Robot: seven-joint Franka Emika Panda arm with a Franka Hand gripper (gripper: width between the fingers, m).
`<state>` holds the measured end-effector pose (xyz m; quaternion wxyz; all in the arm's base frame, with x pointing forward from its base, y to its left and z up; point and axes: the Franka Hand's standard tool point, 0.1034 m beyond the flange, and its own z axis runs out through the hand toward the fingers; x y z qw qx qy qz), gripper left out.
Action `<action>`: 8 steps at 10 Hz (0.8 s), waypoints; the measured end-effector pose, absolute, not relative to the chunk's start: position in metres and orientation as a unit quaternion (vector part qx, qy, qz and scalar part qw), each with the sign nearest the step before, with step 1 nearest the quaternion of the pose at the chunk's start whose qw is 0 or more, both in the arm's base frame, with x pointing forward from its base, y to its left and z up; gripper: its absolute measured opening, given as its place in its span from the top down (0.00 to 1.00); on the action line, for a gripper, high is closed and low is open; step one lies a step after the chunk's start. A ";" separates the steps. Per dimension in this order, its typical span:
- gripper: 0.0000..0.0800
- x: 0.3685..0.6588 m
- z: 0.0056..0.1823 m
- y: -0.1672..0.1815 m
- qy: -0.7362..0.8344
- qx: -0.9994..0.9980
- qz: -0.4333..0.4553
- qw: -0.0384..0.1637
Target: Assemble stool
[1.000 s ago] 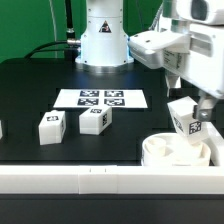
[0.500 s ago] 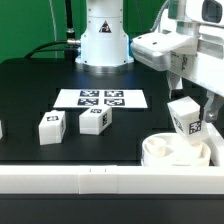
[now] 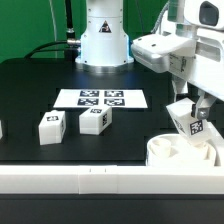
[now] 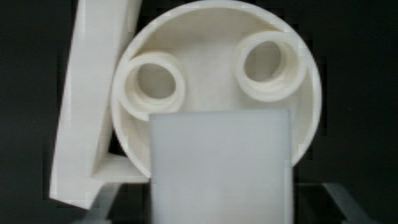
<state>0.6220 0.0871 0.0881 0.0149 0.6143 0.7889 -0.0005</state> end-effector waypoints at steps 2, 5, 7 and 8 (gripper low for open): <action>0.56 0.622 0.088 0.086 0.782 0.623 0.000 0.015; 0.57 0.622 0.089 0.093 0.690 0.723 0.004 0.015; 0.57 0.622 0.091 0.105 0.612 0.790 0.008 0.016; 0.57 0.621 0.088 0.111 0.585 0.811 0.008 0.014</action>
Offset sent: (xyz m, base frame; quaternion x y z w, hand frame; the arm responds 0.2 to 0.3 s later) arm 0.0000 0.0000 0.0000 0.0000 0.0000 0.1938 0.9810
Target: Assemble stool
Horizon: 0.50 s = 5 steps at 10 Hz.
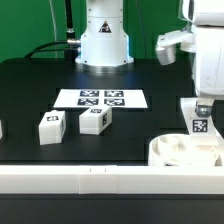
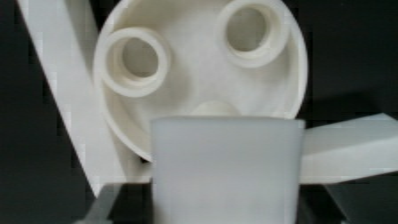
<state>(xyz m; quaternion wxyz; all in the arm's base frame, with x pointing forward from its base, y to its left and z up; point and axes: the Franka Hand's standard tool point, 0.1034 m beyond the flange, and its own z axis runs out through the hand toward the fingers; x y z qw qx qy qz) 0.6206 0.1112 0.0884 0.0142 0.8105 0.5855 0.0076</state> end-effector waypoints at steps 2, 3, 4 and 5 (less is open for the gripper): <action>0.57 0.622 0.087 0.119 0.521 0.854 0.010 0.013; 0.57 0.622 0.087 0.120 0.483 0.875 0.011 0.012; 0.57 0.622 0.086 0.120 0.444 0.896 0.011 0.011; 0.57 0.622 0.086 0.118 0.421 0.907 0.011 0.011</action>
Offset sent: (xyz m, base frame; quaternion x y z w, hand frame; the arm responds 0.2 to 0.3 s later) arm 0.0068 0.0017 -0.0036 -0.0049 -0.0017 0.2083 0.9781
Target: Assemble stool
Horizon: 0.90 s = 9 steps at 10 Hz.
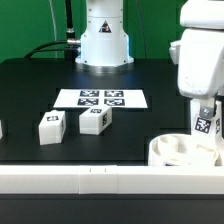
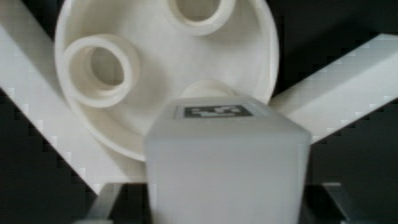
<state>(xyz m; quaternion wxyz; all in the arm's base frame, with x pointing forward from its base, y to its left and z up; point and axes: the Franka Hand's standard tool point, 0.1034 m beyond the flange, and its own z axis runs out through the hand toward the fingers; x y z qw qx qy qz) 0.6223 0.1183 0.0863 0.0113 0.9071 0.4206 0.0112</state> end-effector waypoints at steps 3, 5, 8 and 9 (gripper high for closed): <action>0.57 0.624 0.086 0.113 0.346 0.938 0.015 0.010; 0.57 0.624 0.086 0.115 0.283 0.959 0.016 0.005; 0.57 0.623 0.085 0.117 0.159 0.987 0.017 -0.013; 0.57 0.624 0.086 0.117 0.102 0.994 0.018 -0.022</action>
Offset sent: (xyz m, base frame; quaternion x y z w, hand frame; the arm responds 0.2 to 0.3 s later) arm 0.0000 0.0000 0.0000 0.0000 0.0000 0.1938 0.9810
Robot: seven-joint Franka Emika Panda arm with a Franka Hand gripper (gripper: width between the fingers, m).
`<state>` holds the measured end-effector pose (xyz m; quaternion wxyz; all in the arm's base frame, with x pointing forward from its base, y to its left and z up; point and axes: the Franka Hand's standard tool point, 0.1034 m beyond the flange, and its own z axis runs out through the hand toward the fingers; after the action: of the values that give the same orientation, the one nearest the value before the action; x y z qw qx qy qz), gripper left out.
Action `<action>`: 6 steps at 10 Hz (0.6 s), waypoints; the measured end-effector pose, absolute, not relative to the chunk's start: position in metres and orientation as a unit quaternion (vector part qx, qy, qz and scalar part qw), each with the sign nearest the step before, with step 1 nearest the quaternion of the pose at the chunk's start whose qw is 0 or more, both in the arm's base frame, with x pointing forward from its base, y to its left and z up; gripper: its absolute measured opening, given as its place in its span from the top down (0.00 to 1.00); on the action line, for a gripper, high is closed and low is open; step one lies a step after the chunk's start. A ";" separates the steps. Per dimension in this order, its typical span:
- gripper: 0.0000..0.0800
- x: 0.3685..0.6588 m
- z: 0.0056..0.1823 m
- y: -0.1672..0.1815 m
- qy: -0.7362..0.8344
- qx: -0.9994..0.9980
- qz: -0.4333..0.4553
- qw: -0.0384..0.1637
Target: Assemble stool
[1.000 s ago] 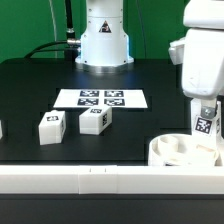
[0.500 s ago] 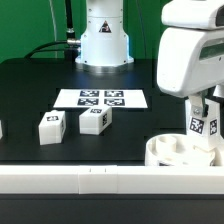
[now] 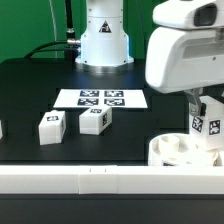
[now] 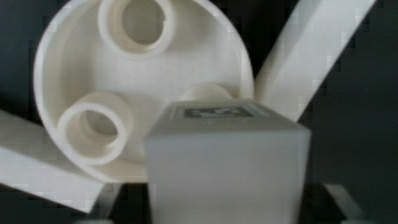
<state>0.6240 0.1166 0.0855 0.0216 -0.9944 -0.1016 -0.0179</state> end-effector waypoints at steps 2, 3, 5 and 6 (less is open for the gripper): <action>0.57 0.624 0.085 0.117 -0.025 -0.999 -0.017 0.026; 0.57 0.624 0.085 0.116 0.017 -0.999 -0.015 0.030; 0.57 0.623 0.084 0.117 0.091 -0.995 -0.011 0.032; 0.57 0.623 0.084 0.117 0.142 -0.989 -0.009 0.032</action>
Offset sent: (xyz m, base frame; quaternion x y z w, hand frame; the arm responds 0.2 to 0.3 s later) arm -0.0076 -0.0041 -0.0145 -0.0098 -0.0088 0.2242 0.9745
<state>0.6227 0.1166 0.0841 0.0322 -0.9892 0.1424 -0.0094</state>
